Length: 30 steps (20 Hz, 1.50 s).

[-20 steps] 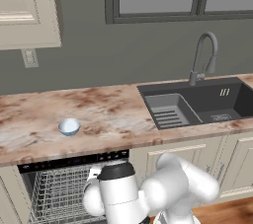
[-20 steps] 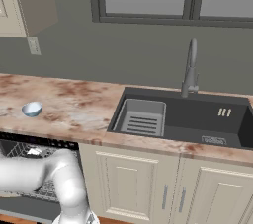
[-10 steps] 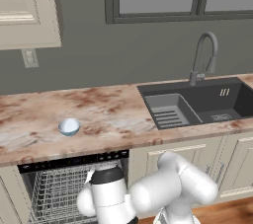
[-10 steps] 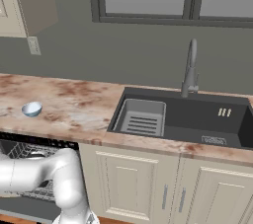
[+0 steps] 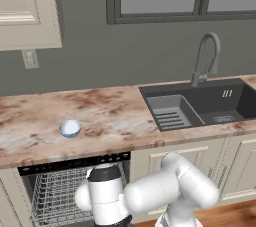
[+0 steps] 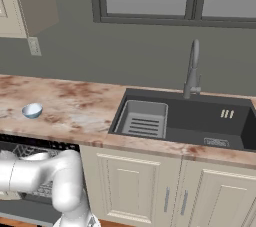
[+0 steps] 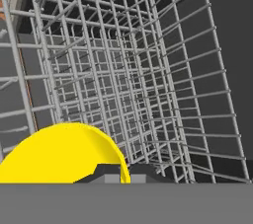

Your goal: Pick up the cup and bowl from the counter, place them in the dishwasher, and close the dishwasher door.

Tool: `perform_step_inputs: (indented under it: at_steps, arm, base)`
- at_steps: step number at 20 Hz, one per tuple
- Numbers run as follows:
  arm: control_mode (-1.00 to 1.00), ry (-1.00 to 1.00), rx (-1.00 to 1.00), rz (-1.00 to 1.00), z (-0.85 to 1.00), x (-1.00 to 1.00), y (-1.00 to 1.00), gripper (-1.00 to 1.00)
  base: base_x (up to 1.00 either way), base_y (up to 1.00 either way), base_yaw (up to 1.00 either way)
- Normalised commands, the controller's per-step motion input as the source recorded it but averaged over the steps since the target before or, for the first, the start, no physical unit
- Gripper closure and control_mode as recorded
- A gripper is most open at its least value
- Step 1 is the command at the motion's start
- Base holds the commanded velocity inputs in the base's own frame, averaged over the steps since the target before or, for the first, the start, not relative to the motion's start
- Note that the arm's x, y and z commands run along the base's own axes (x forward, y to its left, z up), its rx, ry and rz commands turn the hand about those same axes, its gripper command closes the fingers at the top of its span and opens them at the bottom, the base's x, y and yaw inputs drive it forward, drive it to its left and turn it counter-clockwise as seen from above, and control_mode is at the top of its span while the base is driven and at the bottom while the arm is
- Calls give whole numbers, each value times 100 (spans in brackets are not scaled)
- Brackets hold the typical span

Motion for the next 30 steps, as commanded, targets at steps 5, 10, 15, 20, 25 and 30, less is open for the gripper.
perform_step_inputs:
  at_steps: [5, 10, 15, 20, 25, 30]
  arm:
    - [-100, 0, -1, 0, -41, -12, 28, -100]
    - [-100, -5, 0, 0, -69, -71, 31, -100]
    - [-100, -8, -3, 0, -85, -94, 50, -100]
    - [-100, -16, 0, 0, -10, -72, 31, -100]
    - [-100, -28, 0, 0, 50, -79, 23, -100]
    - [-100, -21, 3, 0, 61, -31, 1, -100]
  base:
    - [0, 0, 0]
    - [0, 0, 0]
    - [0, 0, 0]
    - [0, 0, 0]
    - [0, 0, 0]
    - [0, 0, 0]
